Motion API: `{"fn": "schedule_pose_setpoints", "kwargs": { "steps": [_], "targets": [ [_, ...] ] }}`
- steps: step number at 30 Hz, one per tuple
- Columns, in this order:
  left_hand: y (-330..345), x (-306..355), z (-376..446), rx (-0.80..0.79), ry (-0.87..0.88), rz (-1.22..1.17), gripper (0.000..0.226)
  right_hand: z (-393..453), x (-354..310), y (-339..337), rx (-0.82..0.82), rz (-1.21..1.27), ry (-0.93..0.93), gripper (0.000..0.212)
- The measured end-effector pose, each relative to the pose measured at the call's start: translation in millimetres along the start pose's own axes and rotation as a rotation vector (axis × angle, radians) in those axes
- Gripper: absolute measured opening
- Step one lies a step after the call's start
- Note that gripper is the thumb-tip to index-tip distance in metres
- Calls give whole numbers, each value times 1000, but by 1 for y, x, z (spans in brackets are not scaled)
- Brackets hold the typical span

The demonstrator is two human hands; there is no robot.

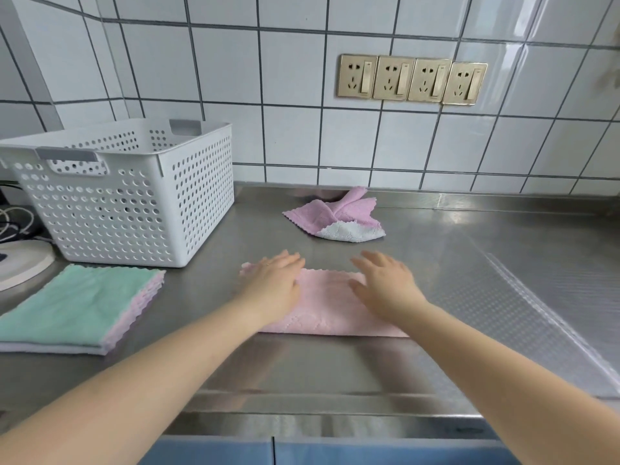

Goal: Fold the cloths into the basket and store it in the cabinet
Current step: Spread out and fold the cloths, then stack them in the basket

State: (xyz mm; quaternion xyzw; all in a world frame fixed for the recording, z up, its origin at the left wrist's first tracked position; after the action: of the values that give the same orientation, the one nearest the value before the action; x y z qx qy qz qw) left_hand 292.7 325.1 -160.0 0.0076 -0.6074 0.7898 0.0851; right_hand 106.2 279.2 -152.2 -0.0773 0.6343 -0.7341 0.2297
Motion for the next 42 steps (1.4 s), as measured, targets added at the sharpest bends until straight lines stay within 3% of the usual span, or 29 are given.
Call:
{"fn": "schedule_pose_setpoints", "kwargs": {
  "steps": [5, 13, 18, 21, 24, 26, 29, 32, 36, 42],
  "targets": [
    [22, 21, -9, -168, -35, 86, 52, -11, -45, 39, -101, 73, -56, 44],
    [21, -19, -22, -246, -146, 97, 65, -30, 3, 35, -126, -24, -15, 57],
    [16, -16, -26, -227, -153, 103, 60, -35, 23, 31, -225, -52, 127, 62],
    [2, 10, -32, -91, 0, 118, 39, -19, 10, 21, -220, -99, 135, 53],
    [-10, 47, -46, 35, 203, 85, 28, -5, -14, 11, -103, -55, -69, 41],
    [-11, 62, -53, 46, 268, 114, 25, -3, -29, 14, -178, -36, -171, 44],
    [-6, 69, -54, 17, 285, 252, 24, -4, -40, 24, -325, -138, -210, 48],
    [-5, 68, -54, 20, 293, 331, 20, -2, -41, 16, -294, -128, -189, 34],
    [-16, 54, -68, 13, 314, 296, 18, -14, -30, 9, -266, -173, -216, 49],
    [-35, 25, -96, 129, 460, 329, 14, -50, -26, 2, -121, -195, -373, 40]
  ]
}}
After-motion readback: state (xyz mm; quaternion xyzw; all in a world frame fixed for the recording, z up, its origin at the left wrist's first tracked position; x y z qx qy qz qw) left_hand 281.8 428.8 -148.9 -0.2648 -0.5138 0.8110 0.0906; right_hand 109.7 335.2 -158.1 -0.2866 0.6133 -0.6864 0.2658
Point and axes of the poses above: each hand's wrist, its own z-axis towards the middle knuckle, its own y-axis out of the palm, x = y × z, the point moved 4 cm from there along z, towards the middle knuckle, and after that the axes turned 4 degrees about z, right-handed, at the moved point
